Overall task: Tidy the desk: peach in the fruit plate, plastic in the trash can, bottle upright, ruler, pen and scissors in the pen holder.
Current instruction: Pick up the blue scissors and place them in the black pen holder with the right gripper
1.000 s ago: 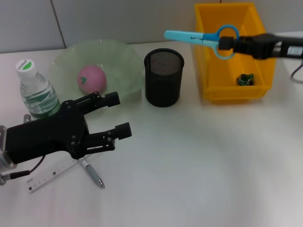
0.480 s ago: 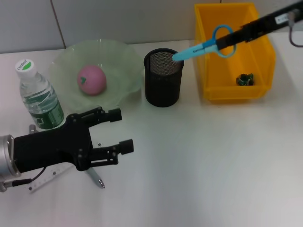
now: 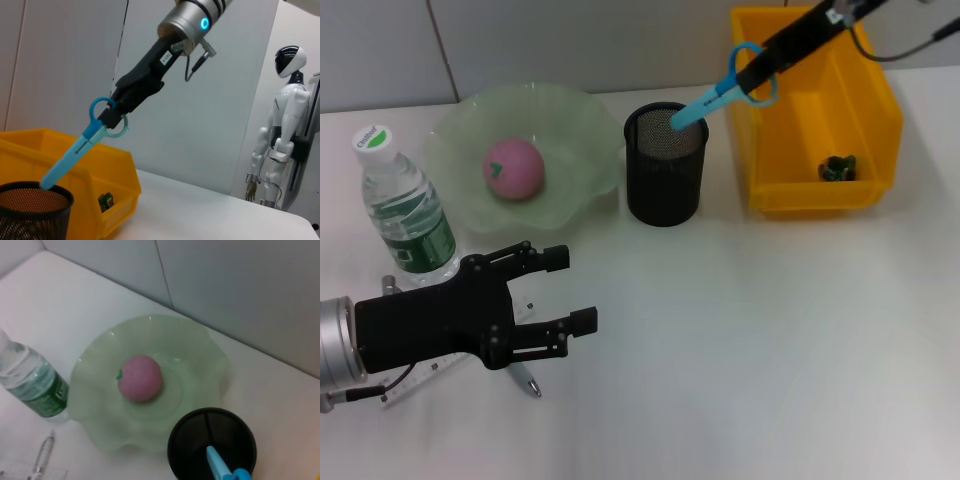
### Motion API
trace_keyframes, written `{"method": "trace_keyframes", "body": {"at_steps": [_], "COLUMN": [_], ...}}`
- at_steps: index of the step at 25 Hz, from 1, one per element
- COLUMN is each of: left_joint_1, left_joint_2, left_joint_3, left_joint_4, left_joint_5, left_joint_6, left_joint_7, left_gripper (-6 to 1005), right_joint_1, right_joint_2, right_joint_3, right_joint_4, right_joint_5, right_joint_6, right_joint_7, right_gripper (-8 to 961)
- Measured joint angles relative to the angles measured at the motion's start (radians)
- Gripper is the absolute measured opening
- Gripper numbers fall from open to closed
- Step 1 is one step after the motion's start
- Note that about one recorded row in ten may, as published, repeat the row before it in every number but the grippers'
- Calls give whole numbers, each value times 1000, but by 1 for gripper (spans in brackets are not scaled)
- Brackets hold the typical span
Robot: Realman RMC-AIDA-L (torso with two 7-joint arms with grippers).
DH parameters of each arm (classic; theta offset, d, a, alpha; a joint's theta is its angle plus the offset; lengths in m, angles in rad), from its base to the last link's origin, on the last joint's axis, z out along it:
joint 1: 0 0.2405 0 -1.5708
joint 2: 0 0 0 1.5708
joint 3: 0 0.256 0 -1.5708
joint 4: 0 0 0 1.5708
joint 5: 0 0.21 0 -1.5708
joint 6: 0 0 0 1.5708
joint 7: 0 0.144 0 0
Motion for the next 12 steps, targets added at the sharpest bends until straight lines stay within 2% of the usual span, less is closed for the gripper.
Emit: {"method": "trace_keyframes", "body": {"at_steps": [1, 7, 12], "left_joint_1": [0, 2, 3], "left_joint_2": [0, 0, 0], "left_joint_3": [0, -2, -7], "left_joint_4": [-1, -5, -9], "left_joint_5": [-1, -3, -4], "left_joint_6": [0, -1, -1], "left_joint_7": [2, 9, 15], "left_gripper": [861, 861, 860], "right_joint_1": [34, 98, 133], "right_joint_2": [0, 4, 9], "right_joint_3": [-1, -10, -84], "right_joint_4": [44, 143, 210], "right_joint_5": [-31, -87, -93], "right_joint_6": [18, 72, 152], "right_joint_7": [1, 3, 23], "right_gripper": [82, 82, 83]}}
